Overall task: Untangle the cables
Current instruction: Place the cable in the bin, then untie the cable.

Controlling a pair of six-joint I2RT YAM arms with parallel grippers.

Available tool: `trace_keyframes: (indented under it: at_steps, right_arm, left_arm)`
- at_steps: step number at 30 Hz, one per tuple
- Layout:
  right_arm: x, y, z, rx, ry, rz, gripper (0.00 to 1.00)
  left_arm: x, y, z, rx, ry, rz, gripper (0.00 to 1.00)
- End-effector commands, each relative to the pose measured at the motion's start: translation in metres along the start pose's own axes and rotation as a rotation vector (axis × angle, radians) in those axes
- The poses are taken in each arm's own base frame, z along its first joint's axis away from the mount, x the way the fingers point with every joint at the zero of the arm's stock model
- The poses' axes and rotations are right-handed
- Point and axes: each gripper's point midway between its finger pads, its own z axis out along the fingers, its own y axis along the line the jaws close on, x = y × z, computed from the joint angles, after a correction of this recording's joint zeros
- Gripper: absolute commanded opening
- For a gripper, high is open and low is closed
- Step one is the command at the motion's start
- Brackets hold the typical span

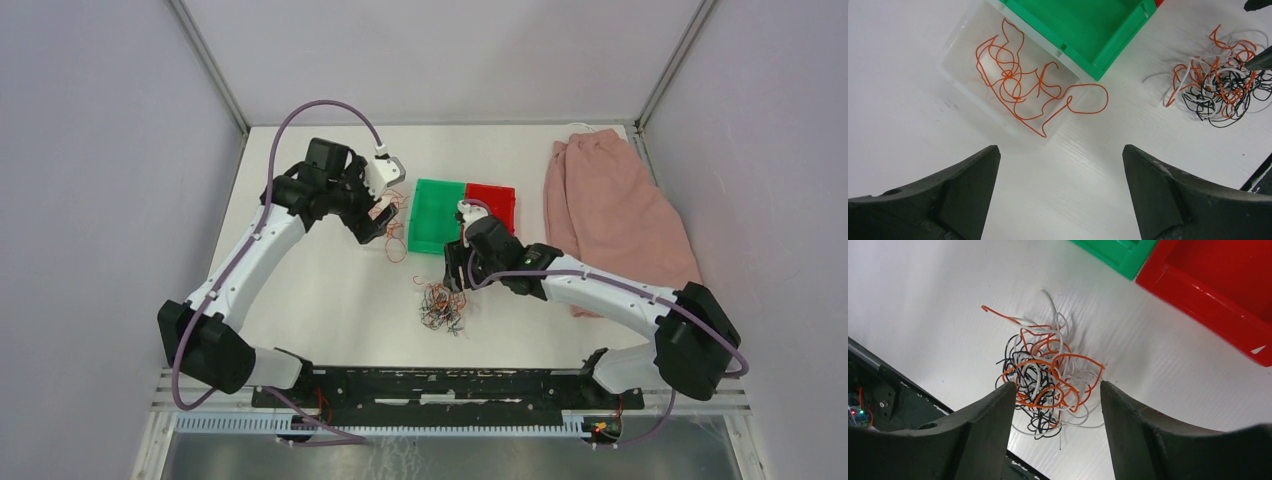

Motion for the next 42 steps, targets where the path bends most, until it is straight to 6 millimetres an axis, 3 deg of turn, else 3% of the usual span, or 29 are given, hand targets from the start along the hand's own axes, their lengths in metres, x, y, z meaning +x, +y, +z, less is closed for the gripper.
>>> trace_keyframes:
  at_steps: [1, 8, 18, 22, 28, 34, 42]
  right_arm:
    - [-0.007, 0.004, 0.004, 0.06, -0.049, -0.03, 0.65]
    - [-0.011, 0.001, 0.019, 0.13, -0.045, -0.085, 0.49]
    - [-0.02, -0.004, 0.012, 0.168, -0.075, -0.107, 0.0]
    - [-0.043, 0.014, -0.008, 0.102, -0.137, -0.112, 0.0]
    - [-0.077, 0.077, -0.056, -0.194, -0.22, -0.145, 0.0]
    - [-0.083, 0.129, -0.095, -0.486, -0.243, -0.179, 0.0]
    - [-0.083, 0.151, -0.117, -0.621, -0.242, -0.209, 0.0]
  left_arm:
    - [0.0, -0.008, -0.007, 0.02, -0.023, 0.013, 0.99]
    - [0.0, -0.009, -0.008, 0.018, -0.027, -0.015, 0.98]
    - [-0.002, -0.008, -0.006, 0.008, -0.041, -0.014, 0.98]
    - [-0.013, -0.018, -0.014, 0.054, -0.097, -0.005, 0.98]
    - [-0.037, -0.05, -0.041, 0.17, -0.256, 0.104, 0.99]
    - [-0.052, -0.08, -0.06, 0.291, -0.383, 0.178, 0.98]
    - [-0.048, -0.101, -0.044, 0.364, -0.412, 0.242, 0.89]
